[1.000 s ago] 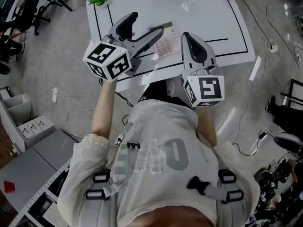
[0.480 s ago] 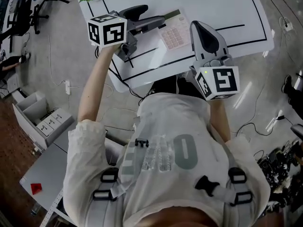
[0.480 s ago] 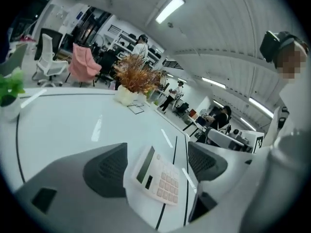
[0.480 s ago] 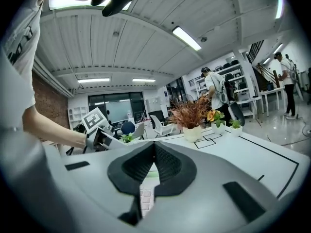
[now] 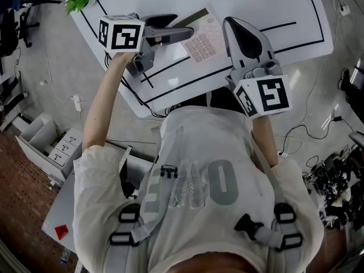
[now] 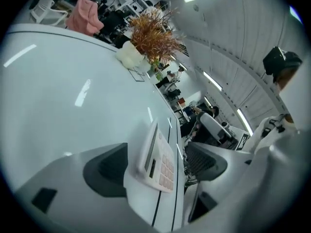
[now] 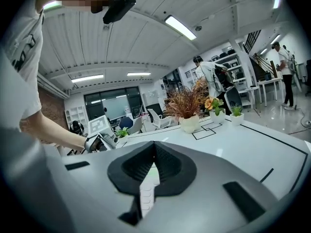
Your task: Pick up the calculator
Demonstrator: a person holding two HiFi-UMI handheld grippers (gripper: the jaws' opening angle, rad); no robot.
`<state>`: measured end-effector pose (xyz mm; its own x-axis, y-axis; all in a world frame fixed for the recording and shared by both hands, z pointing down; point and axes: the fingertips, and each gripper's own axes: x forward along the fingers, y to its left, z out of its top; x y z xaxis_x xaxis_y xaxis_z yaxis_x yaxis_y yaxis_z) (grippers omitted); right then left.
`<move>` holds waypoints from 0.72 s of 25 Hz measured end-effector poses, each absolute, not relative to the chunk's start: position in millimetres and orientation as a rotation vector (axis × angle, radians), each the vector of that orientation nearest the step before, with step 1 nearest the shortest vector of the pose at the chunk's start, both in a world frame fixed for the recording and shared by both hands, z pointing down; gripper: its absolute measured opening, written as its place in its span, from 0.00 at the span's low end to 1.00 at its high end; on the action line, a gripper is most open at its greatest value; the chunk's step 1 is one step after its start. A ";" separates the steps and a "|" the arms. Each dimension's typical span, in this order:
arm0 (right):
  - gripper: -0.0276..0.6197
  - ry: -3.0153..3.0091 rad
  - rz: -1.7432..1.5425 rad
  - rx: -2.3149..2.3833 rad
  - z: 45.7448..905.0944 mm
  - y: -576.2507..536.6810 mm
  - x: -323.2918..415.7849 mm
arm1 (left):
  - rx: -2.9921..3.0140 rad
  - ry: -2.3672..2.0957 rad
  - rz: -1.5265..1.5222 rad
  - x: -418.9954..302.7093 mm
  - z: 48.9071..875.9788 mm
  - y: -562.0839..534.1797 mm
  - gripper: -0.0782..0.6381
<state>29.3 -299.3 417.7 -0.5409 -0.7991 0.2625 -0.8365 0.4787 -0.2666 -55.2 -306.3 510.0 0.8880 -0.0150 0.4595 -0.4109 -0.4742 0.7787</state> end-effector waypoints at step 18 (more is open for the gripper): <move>0.05 -2.584 0.660 1.410 443.8 -307.4 15.3 | 1.897 -0.119 0.757 -53.0 549.4 -284.7 0.30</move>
<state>15.3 -307.4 443.8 -0.5571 -0.7703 0.3103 -0.8247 0.4695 -0.3154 -53.0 -284.7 549.4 0.7955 0.2505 0.5517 -0.4076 -0.4525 0.7931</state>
